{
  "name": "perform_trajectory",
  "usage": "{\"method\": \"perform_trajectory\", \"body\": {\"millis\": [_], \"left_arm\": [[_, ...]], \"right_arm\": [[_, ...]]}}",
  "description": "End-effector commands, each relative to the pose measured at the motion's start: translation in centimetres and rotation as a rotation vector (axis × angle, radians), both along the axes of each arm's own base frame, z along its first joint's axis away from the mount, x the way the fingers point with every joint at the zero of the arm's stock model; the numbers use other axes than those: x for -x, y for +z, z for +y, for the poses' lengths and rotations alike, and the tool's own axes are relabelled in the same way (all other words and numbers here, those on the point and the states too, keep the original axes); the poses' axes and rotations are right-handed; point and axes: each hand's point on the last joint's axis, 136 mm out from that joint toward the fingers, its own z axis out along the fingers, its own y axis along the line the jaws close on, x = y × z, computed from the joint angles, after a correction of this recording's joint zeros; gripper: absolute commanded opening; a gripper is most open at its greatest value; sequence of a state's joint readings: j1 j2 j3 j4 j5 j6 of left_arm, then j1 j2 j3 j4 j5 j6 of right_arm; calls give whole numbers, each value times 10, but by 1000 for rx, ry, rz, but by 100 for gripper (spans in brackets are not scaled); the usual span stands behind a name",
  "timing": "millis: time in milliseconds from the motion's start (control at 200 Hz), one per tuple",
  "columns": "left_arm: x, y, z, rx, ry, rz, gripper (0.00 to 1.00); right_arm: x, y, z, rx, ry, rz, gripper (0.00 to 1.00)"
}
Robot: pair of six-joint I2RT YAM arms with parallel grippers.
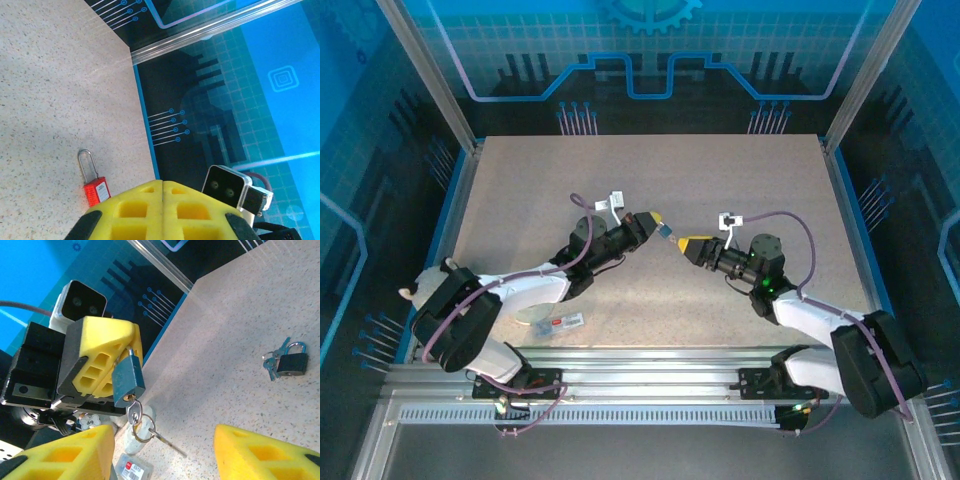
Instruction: Lock with the key
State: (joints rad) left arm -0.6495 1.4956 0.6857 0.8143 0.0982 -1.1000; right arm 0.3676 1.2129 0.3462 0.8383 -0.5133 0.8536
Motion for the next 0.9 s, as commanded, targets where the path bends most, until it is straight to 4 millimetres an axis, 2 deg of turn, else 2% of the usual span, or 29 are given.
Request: {"method": "perform_trajectory", "body": {"millis": [0, 500, 896], "left_arm": [[2, 15, -10, 45, -38, -43, 0], [6, 12, -19, 62, -68, -41, 0], [6, 11, -18, 63, -64, -43, 0]], "right_arm": [[2, 21, 9, -39, 41, -69, 54], [5, 24, 13, -45, 62, -89, 45], [5, 25, 17, -63, 84, -81, 37]]}}
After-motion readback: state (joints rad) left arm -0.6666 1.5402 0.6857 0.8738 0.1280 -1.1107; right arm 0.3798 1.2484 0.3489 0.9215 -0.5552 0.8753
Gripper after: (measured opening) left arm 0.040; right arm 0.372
